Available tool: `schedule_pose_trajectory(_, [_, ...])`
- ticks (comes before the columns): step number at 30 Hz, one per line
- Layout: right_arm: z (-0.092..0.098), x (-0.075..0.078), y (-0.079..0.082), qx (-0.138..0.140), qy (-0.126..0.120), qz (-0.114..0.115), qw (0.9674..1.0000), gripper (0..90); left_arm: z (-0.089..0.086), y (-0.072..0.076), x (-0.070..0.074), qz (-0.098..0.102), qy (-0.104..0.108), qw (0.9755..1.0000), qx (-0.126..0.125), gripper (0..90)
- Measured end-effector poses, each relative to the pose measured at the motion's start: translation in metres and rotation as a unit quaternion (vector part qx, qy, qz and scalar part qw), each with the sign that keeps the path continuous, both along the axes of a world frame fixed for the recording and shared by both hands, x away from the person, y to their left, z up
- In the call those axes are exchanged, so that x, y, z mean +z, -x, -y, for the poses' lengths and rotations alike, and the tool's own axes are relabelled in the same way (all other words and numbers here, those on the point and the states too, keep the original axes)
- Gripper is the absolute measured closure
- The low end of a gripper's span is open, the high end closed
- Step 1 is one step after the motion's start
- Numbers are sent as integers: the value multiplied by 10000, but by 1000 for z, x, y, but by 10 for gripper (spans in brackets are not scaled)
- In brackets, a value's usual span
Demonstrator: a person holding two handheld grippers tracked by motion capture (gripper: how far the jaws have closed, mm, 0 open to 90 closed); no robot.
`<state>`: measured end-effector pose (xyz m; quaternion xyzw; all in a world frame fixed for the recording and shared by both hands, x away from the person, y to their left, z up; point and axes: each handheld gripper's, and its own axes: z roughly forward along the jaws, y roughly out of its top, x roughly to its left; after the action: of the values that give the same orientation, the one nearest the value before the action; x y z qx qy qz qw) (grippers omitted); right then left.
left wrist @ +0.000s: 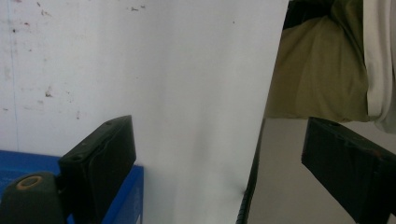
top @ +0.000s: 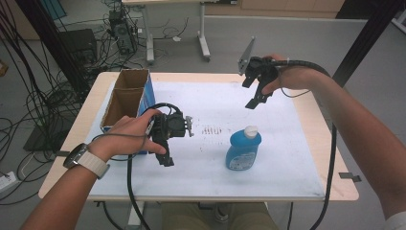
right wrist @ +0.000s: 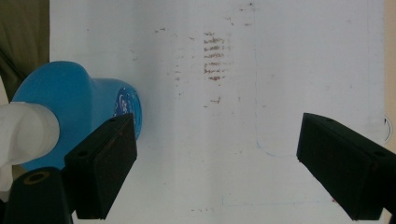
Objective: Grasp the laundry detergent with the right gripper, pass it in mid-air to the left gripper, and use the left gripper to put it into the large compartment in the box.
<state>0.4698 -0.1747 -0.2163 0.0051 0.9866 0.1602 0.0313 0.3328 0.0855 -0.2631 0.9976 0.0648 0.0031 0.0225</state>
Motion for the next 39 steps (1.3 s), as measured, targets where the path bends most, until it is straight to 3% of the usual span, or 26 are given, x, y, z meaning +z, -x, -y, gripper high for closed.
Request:
schedule_pose_trajectory(14, [9, 8, 4, -122, -165, -115, 9997, 122, 1, -2, 1, -65, 33, 9999, 123, 94])
schedule_pose_trajectory(26, [22, 16, 12, -199, -253, -112, 9994, 121, 1, -1, 1, 31, 9, 9999, 105, 92])
schedule_pose_trajectory(33, [31, 26, 24, -98, -383, -159, 9991, 121, 1, -1, 1, 73, 11, 9999, 125, 89])
schedule_pose_trajectory(39, [37, 26, 38, 44, -424, -227, 9988, 114, 1, -1, 0, 87, 41, 9999, 125, 89])
